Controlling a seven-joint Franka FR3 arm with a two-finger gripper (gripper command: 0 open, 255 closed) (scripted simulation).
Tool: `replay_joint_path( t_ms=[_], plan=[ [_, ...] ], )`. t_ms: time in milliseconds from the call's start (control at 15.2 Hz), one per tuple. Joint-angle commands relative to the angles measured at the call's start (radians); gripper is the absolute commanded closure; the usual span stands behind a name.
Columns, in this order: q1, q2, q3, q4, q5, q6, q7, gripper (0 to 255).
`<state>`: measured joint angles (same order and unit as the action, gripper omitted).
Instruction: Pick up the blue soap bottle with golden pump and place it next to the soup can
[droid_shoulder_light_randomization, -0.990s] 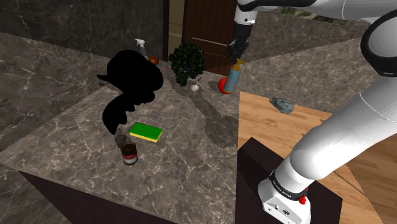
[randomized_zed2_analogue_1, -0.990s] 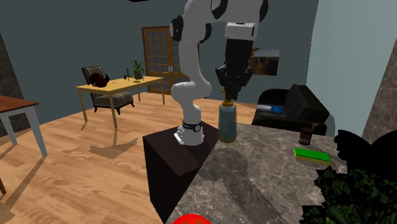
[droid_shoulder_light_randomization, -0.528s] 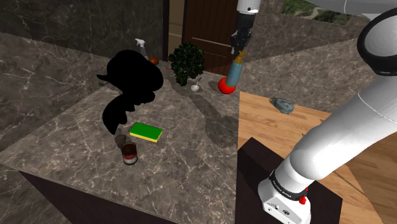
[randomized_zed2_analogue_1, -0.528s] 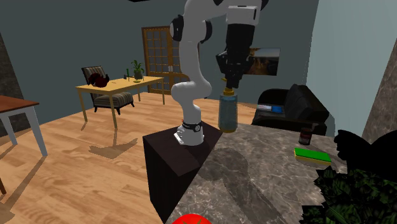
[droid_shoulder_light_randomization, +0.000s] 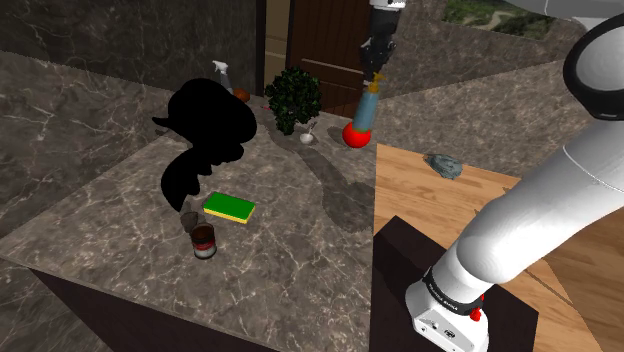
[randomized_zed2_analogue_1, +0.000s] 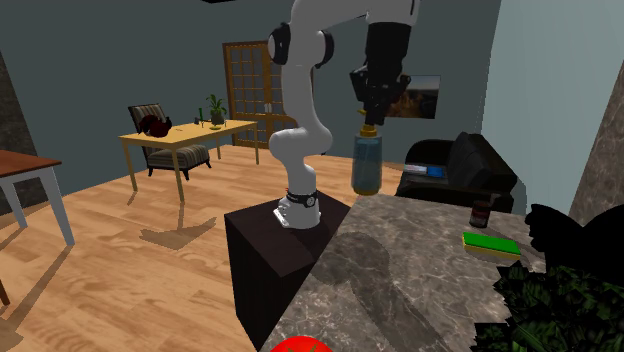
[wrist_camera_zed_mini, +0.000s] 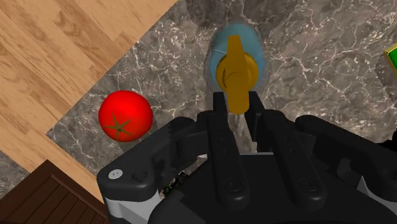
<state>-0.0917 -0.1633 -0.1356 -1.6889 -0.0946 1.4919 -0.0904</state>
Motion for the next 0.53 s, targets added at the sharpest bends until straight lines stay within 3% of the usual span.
replay_joint_path(
  t_ms=[0, 462],
  plan=[
    [0.021, -0.022, 0.031, -0.028, 0.004, 0.001, 0.053, 255],
    [0.089, -0.058, 0.136, -0.086, 0.032, 0.012, 0.227, 255]
  ],
)
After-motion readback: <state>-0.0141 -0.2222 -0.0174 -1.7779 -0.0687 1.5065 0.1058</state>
